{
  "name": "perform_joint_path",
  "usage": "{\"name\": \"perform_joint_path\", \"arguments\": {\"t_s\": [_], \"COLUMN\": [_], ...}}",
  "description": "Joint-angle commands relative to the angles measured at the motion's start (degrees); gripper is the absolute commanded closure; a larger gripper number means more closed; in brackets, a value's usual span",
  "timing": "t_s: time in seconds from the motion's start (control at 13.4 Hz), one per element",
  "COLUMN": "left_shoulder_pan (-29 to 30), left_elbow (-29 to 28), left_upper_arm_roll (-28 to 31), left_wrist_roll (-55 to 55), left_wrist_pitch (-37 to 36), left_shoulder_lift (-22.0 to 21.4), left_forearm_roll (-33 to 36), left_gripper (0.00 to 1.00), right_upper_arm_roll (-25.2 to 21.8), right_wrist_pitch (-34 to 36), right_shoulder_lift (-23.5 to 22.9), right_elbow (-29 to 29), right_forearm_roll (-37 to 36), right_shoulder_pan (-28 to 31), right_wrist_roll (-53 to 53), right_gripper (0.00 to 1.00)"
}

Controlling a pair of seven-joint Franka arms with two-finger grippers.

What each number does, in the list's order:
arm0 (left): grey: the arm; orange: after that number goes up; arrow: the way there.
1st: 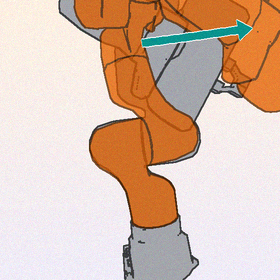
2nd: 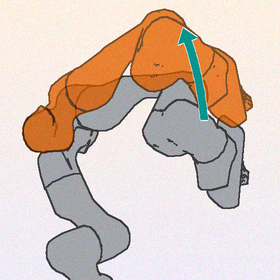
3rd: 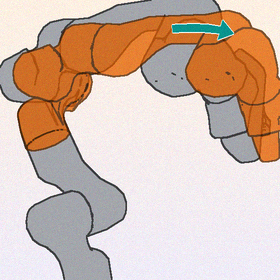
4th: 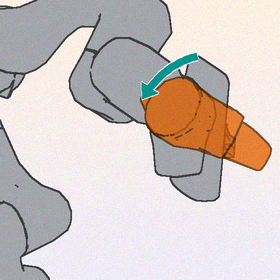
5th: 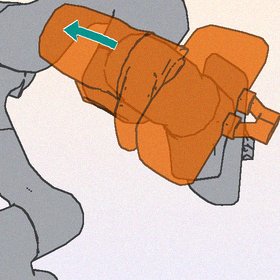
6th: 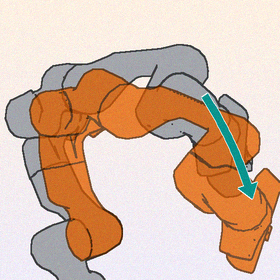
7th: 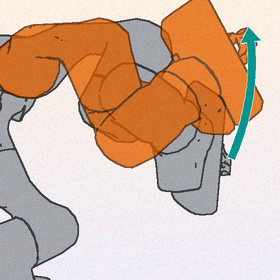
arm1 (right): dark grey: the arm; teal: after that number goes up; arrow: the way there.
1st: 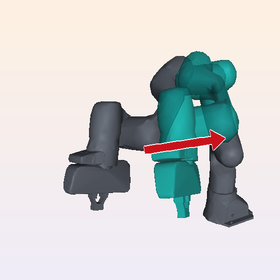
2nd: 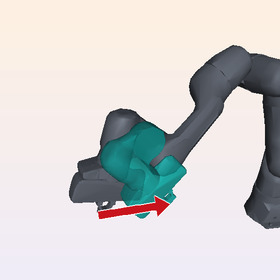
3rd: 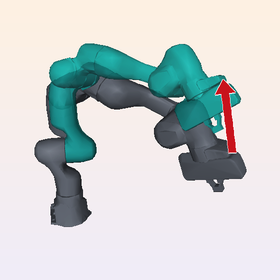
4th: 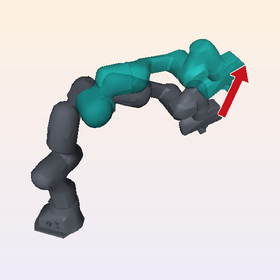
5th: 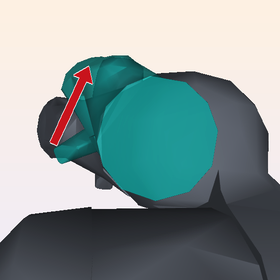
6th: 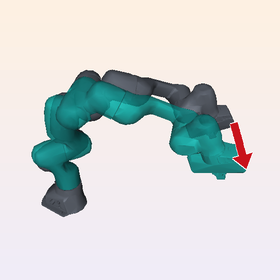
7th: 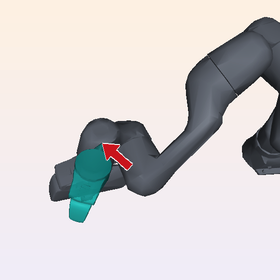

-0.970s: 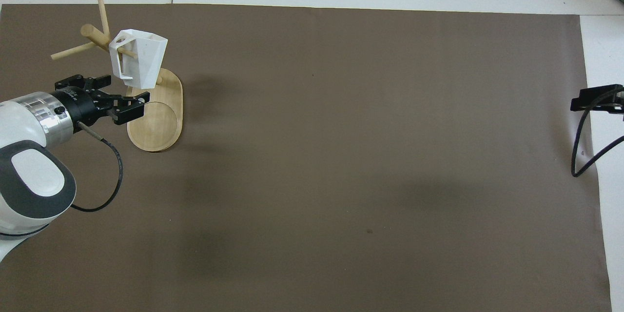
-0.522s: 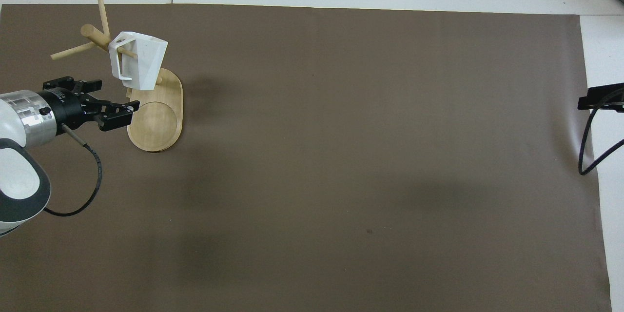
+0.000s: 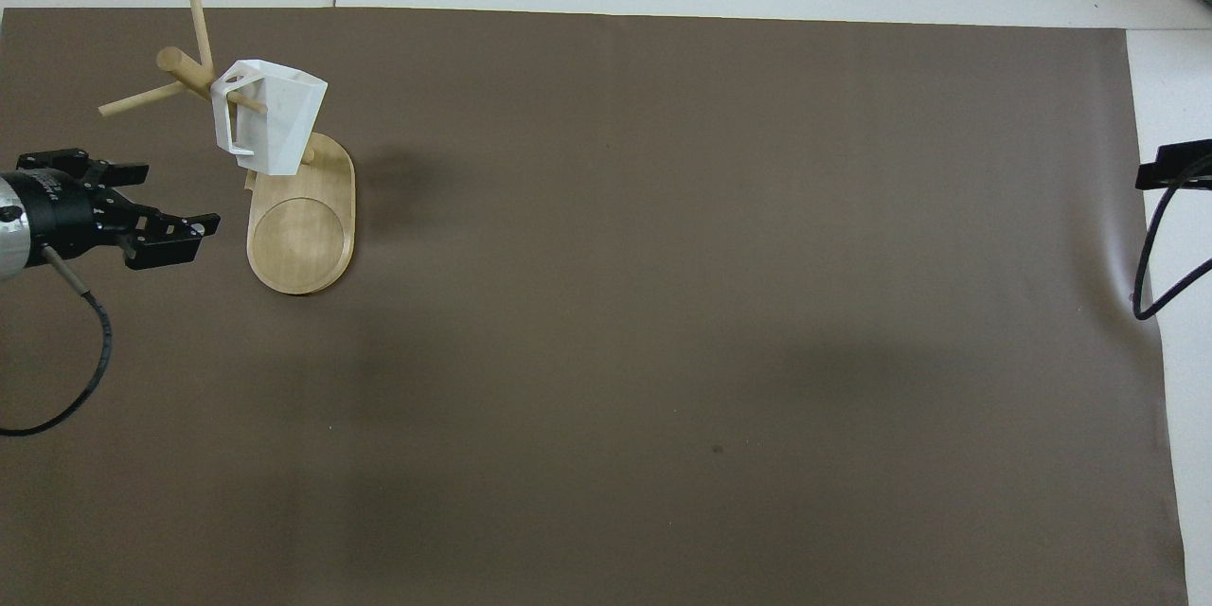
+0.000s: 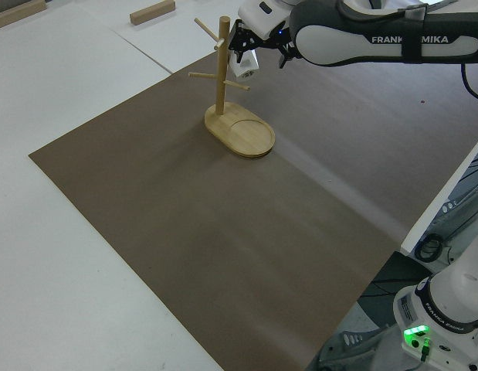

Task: Hang cup on rack
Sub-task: 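Open the left gripper and pull back from the hung cup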

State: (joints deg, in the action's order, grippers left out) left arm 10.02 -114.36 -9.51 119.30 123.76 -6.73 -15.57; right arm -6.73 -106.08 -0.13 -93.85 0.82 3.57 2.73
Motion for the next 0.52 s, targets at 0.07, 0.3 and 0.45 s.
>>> {"name": "perform_joint_path", "arguments": {"t_s": [0.07,0.3,0.45], "left_shoulder_pan": [-0.27,-0.7,-2.19], "left_elbow": [4.14,7.22,7.57], "left_upper_arm_roll": [-0.07,-0.25,-0.42], "left_wrist_roll": [-17.91,-32.85,-42.52], "left_wrist_pitch": [-7.99,-13.1,-14.41], "left_shoulder_lift": [-0.04,-0.13,-0.13], "left_forearm_roll": [1.51,2.2,5.8], "left_gripper": [0.0,0.0,0.0], "right_upper_arm_roll": [0.49,0.49,0.75], "right_wrist_pitch": [0.79,2.89,3.6], "right_shoulder_lift": [-0.31,0.04,0.74], "right_elbow": [0.51,-0.02,-1.07], "right_forearm_roll": [-0.03,-0.03,-0.03], "right_shoulder_pan": [0.3,0.29,0.21], "right_wrist_roll": [-0.87,-1.5,-0.89], "right_gripper": [0.0,0.0,0.0]}}
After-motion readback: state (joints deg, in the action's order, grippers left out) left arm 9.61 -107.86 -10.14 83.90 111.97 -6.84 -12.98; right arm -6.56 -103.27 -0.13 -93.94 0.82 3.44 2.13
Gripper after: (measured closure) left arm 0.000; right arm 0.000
